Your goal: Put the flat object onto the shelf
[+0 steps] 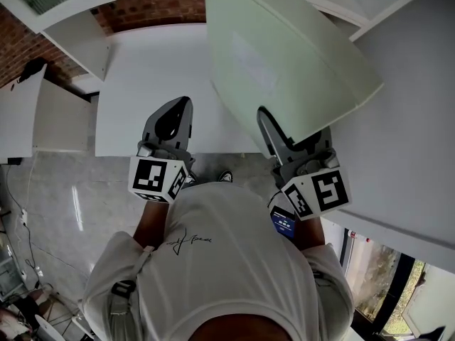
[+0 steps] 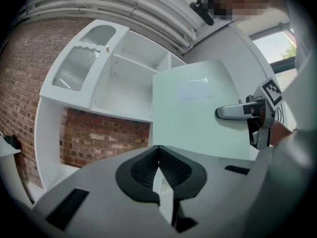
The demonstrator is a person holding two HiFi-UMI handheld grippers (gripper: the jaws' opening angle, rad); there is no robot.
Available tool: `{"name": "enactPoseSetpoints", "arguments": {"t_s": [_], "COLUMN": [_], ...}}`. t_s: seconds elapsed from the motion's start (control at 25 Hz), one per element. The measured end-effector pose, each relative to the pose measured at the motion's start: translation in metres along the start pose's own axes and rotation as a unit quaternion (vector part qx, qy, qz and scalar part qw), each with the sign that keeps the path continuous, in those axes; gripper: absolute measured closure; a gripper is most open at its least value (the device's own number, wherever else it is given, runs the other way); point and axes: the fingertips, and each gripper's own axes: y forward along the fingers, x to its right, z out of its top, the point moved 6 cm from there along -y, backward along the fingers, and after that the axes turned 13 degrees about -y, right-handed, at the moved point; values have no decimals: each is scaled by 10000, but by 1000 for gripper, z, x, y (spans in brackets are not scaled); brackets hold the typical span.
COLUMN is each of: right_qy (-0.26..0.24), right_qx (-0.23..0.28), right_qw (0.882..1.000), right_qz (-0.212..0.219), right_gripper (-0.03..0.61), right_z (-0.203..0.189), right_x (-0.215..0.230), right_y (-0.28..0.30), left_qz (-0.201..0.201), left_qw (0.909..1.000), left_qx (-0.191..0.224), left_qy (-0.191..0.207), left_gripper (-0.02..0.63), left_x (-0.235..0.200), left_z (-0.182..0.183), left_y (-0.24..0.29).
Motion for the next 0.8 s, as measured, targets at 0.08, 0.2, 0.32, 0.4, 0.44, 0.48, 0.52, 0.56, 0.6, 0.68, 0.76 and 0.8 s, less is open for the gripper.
{"name": "enactPoseSetpoints", "arguments": {"t_s": [0.08, 0.2, 0.32, 0.4, 0.44, 0.48, 0.52, 0.56, 0.6, 0.68, 0.76, 0.8], "right_qy": [51, -90, -135, -95, -102, -131, -173, -220, -268, -367, -472, -523], "right_qx": [77, 133, 207, 296, 339, 376, 405, 426, 443, 473, 505, 521], "right_qw": [10000, 9998, 9996, 9994, 9992, 9990, 9987, 9985, 9983, 9978, 9972, 9969], "right_qz": [-16, -84, -132, -165, -189, -215, -241, -261, -275, -280, -277, -281], "right_gripper": [310, 310, 310, 310, 310, 310, 310, 310, 310, 310, 310, 310], "right_z": [7, 18, 27, 34, 37, 41, 44, 46, 49, 54, 60, 62], "right_x": [3, 8, 13, 16, 18, 20, 21, 22, 23, 25, 28, 29], "right_y": [2, 6, 8, 9, 10, 10, 11, 11, 12, 15, 17, 18], "left_qz": [12, 27, 4, -17, -26, -36, -48, -60, -68, -62, -42, -37], "left_qw": [10000, 10000, 10000, 9999, 9999, 9999, 9999, 9999, 9999, 9999, 9999, 9999], "left_qx": [33, 43, 43, 41, 39, 37, 33, 27, 22, 23, 28, 28], "left_qy": [-64, -49, -68, -115, -128, -132, -133, -134, -136, -144, -153, -154], "left_gripper": [600, 600, 600, 600, 600, 600, 600, 600, 600, 600, 600, 600], "left_x": [-1, -3, -5, -5, -5, -4, -4, -4, -4, -5, -6, -6], "left_z": [2, 4, 4, 2, 1, 1, 0, -1, -2, -2, -1, -1], "left_y": [-1, -3, -6, -8, -8, -9, -10, -10, -11, -12, -13, -13]}}
